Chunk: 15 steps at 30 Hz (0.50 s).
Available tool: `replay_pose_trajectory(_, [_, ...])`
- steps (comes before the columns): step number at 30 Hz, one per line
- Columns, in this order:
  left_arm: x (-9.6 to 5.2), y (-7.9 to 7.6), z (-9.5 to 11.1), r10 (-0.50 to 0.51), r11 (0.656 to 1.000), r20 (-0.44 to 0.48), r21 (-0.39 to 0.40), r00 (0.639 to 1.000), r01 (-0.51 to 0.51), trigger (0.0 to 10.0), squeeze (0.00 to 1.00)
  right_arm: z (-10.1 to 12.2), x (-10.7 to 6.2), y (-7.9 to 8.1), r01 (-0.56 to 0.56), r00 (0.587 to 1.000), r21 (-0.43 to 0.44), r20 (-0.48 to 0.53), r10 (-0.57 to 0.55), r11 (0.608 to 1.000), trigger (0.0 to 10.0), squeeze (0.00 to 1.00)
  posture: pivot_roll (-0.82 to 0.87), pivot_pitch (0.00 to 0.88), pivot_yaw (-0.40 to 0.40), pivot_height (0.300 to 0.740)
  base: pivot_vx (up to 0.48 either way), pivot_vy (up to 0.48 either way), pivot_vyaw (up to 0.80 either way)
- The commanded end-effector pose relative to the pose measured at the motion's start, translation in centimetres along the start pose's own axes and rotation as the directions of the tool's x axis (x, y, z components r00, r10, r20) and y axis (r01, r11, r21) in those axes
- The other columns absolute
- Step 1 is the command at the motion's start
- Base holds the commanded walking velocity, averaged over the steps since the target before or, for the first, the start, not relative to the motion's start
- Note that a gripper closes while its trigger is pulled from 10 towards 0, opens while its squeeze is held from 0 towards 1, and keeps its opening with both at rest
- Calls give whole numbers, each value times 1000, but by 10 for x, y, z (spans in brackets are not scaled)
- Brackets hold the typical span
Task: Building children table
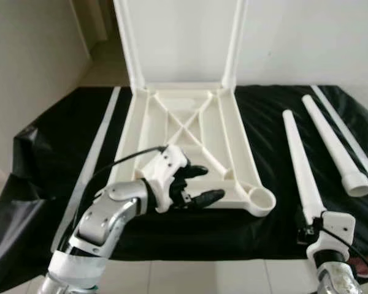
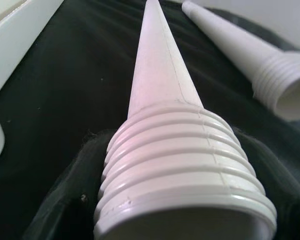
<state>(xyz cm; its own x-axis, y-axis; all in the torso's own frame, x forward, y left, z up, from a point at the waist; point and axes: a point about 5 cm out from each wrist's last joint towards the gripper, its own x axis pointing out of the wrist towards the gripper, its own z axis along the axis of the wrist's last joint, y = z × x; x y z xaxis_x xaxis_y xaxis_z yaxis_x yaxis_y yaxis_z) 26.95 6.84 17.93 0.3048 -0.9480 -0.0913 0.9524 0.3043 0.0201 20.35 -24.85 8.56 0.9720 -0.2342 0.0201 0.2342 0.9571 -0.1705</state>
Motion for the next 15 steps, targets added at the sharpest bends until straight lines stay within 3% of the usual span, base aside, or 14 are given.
replay_pose_trajectory(1, [-1,2,1,-3,1000,-5,-1,1000,3,10000,0,5,2,-2,3,999,44,33,-5,999,0,0,-43,18,34,740,0,0,0])
replay_pose_trajectory(3, [-1,2,0,-2,1000,-5,-1,1000,2,10000,0,6,2,-2,1,999,88,35,-4,996,0,0,-43,19,32,740,0,0,0])
replay_pose_trajectory(6, [-2,1,0,-1,1000,-6,-2,1000,1,10000,0,13,4,4,-13,999,308,37,2,951,0,0,-43,21,32,740,0,0,0])
replay_pose_trajectory(8, [-2,1,0,-1,1000,-6,-3,1000,1,10000,0,15,4,9,-33,999,379,40,20,925,0,0,-43,21,32,740,0,0,0])
replay_pose_trajectory(14, [-2,1,0,0,1000,-6,-3,1000,0,10000,0,15,4,19,-67,998,470,24,63,880,0,0,-41,23,31,740,0,0,0])
replay_pose_trajectory(15, [-2,1,0,0,1000,-6,-3,1000,0,10000,0,15,3,25,-89,995,518,12,97,851,1294,0,-40,23,31,740,0,0,0])
